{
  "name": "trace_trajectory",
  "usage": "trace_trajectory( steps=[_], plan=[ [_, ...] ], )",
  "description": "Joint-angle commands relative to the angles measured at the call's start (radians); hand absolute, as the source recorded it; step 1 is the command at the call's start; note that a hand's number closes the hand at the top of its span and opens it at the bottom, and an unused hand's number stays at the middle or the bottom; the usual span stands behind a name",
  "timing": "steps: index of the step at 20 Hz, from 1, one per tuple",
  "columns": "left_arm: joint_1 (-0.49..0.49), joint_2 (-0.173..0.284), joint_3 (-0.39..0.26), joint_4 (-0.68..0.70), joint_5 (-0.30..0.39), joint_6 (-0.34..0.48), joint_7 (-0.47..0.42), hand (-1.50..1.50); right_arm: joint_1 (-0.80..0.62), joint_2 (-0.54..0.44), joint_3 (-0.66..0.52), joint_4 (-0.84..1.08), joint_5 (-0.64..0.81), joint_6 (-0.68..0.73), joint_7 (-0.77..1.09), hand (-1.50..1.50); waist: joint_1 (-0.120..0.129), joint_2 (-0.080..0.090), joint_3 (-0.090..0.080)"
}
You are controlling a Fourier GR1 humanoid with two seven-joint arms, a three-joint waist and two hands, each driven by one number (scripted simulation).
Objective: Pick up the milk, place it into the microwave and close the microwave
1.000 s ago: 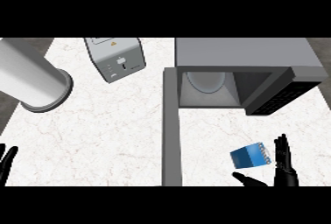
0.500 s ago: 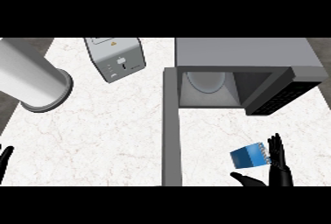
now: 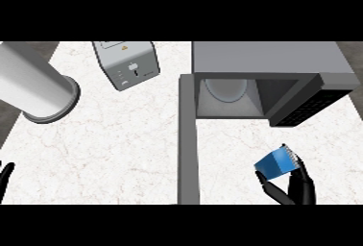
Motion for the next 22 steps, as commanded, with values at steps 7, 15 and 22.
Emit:
trace_trajectory(
  steps=[7,15,22],
  plan=[
    [-0.025,-0.014,-0.032,0.007,-0.035,0.02,-0.006,-1.5,-0.013,0.036,0.006,-0.068,-0.064,0.124,-0.017,1.5,-0.004,0.0,0.0],
    [0.002,-0.004,0.015,-0.014,0.026,-0.003,0.023,-1.5,-0.046,0.001,0.086,-0.102,-0.051,0.252,0.097,1.5,0.002,0.0,0.0],
    [0.07,-0.014,-0.049,-0.095,-0.003,0.035,0.021,-1.5,-0.06,-0.008,0.158,-0.308,-0.051,0.271,0.303,1.5,-0.002,-0.003,-0.001]
  ],
)
